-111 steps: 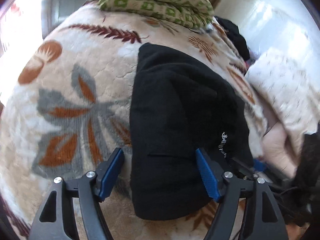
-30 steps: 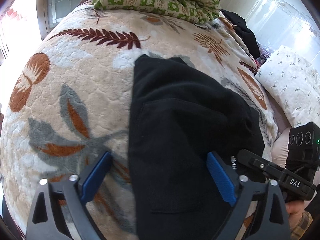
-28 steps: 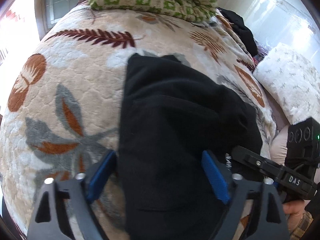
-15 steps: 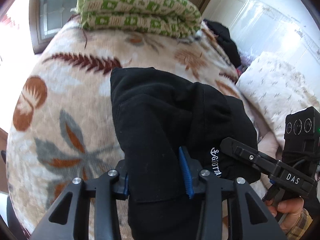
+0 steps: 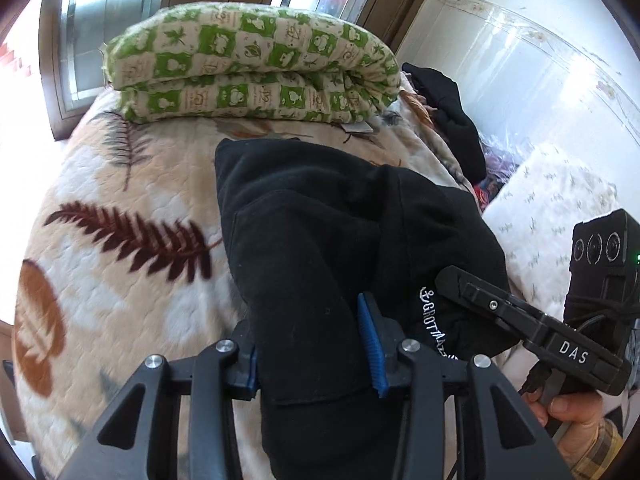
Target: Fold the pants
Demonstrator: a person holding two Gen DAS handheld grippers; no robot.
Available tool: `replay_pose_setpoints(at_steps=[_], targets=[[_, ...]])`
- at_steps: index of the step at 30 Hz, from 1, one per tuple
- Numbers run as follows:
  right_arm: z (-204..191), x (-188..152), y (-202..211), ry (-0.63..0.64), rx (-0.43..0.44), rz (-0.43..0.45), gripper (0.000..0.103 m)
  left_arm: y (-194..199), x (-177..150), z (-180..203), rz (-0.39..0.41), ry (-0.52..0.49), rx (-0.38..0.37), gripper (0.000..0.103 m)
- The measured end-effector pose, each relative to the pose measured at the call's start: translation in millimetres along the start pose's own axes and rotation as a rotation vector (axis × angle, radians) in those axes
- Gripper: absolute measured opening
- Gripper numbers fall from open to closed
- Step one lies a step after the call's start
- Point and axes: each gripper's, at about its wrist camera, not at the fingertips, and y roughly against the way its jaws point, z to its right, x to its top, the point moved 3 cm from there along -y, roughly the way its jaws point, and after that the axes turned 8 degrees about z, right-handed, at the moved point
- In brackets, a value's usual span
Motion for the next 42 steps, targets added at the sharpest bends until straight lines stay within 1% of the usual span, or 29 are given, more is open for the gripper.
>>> replay_pose_setpoints(at_steps=[4, 8, 11, 12, 13, 14, 16, 19, 21, 23, 26, 27, 29, 30, 31, 32, 33, 34, 35, 38, 42], targets=[[25, 10, -22, 0.001, -0.033, -0.009, 0.029, -32, 5, -2, -0.017, 0.02, 0.001, 0.043], [45, 11, -40, -0.005, -0.06, -0.021, 0.029, -62, 3, -8, -0.033, 0.056, 0.005, 0.044], [66, 1, -55, -0.03, -0.098, -0.054, 0.032, -77, -11, -22, -0.045, 0.104, 0.001, 0.056], [73, -4, -58, -0.042, -0.107, -0.061, 0.034, -78, -16, -28, -0.034, 0.119, -0.016, 0.062], [82, -10, -59, -0.059, -0.106, -0.061, 0.038, -78, -20, -32, -0.026, 0.135, -0.036, 0.065], [88, -13, -58, -0.076, -0.089, -0.051, 0.036, -77, -22, -35, -0.017, 0.148, -0.06, 0.065], [95, -16, -54, -0.111, -0.05, -0.027, 0.036, -73, -23, -35, -0.007, 0.142, -0.075, 0.066], [91, -15, -50, -0.099, -0.071, -0.022, 0.037, -64, -24, -34, -0.002, 0.14, -0.059, 0.066], [89, -13, -45, -0.098, -0.093, -0.011, 0.04, -55, -22, -33, 0.014, 0.133, -0.048, 0.066], [83, -8, -35, -0.077, -0.126, 0.026, 0.041, -45, -19, -31, 0.039, 0.103, -0.023, 0.066], [69, 6, -19, 0.0, -0.227, 0.105, 0.044, -34, -13, -29, 0.085, 0.059, 0.029, 0.066], [68, 8, -18, 0.009, -0.24, 0.113, 0.044, -33, -12, -29, 0.089, 0.054, 0.041, 0.066], [66, 9, -23, 0.04, -0.281, 0.095, 0.043, -41, -12, -28, 0.062, 0.039, 0.071, 0.066], [67, 6, -30, 0.062, -0.315, 0.061, 0.042, -47, -15, -27, 0.039, 0.021, 0.1, 0.067], [70, 0, -40, 0.09, -0.363, 0.009, 0.042, -52, -18, -27, 0.024, 0.008, 0.119, 0.068], [74, -6, -48, 0.11, -0.394, -0.031, 0.042, -57, -21, -28, 0.016, 0.006, 0.128, 0.069], [78, -10, -51, 0.117, -0.399, -0.034, 0.042, -59, -23, -29, 0.014, 0.017, 0.132, 0.069], [81, -10, -50, 0.108, -0.403, -0.023, 0.047, -61, -24, -32, 0.013, 0.033, 0.133, 0.071], [85, -9, -50, 0.086, -0.414, -0.031, 0.051, -61, -24, -34, 0.013, 0.049, 0.132, 0.072], [84, -5, -47, 0.063, -0.414, -0.049, 0.051, -55, -22, -31, 0.005, 0.045, 0.141, 0.072], [67, -1, -24, 0.059, -0.385, 0.003, 0.051, -35, -19, -23, 0.029, 0.038, 0.131, 0.07]])
